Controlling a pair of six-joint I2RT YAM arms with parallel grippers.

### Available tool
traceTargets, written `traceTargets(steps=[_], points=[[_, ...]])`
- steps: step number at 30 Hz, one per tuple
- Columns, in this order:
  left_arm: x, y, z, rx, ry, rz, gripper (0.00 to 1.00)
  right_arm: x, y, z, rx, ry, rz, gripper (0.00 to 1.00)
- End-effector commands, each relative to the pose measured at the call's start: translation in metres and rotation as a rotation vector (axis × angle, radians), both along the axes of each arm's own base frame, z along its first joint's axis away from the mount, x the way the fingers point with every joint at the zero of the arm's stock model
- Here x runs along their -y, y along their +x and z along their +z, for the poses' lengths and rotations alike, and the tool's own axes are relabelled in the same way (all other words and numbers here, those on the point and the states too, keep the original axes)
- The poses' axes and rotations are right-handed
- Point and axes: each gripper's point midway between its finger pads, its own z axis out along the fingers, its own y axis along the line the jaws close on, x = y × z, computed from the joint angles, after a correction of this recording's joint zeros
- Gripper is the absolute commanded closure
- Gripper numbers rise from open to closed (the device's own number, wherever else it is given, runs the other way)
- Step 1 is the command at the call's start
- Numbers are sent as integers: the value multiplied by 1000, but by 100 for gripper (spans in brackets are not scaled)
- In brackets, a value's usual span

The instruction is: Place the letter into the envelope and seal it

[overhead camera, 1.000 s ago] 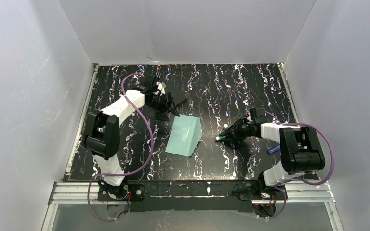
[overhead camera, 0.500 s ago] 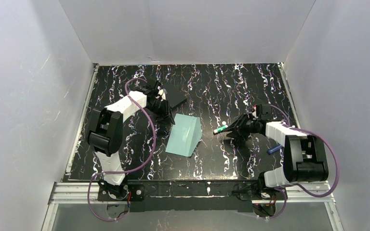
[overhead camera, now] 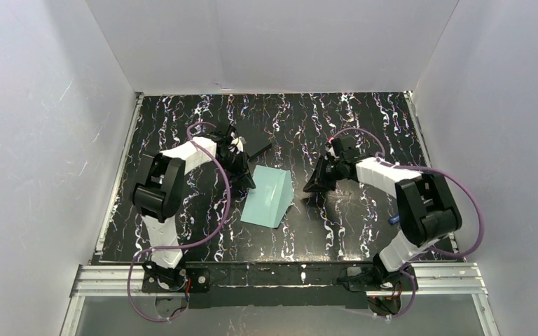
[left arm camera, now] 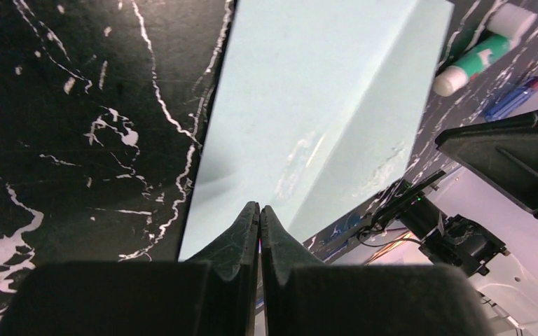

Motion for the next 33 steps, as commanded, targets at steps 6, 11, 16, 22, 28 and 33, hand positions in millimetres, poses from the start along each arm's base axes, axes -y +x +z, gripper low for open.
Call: traceTargets(steps=[6, 11, 16, 22, 28, 33], points=[[-6, -13, -24, -68, 41, -7, 100, -39, 0, -26, -22, -36, 154, 88], [-18, -15, -38, -82, 151, 17, 100, -74, 4, -5, 52, 60, 233, 90], [-18, -17, -42, -92, 186, 30, 100, -93, 8, -6, 95, 48, 281, 89], [-16, -18, -44, -103, 183, 26, 100, -107, 10, -19, 131, -53, 348, 89], [-14, -18, -44, -104, 174, 26, 100, -114, 11, -30, 152, -162, 399, 89], [-13, -19, -44, -106, 165, 30, 100, -111, 4, -44, 158, -283, 450, 89]])
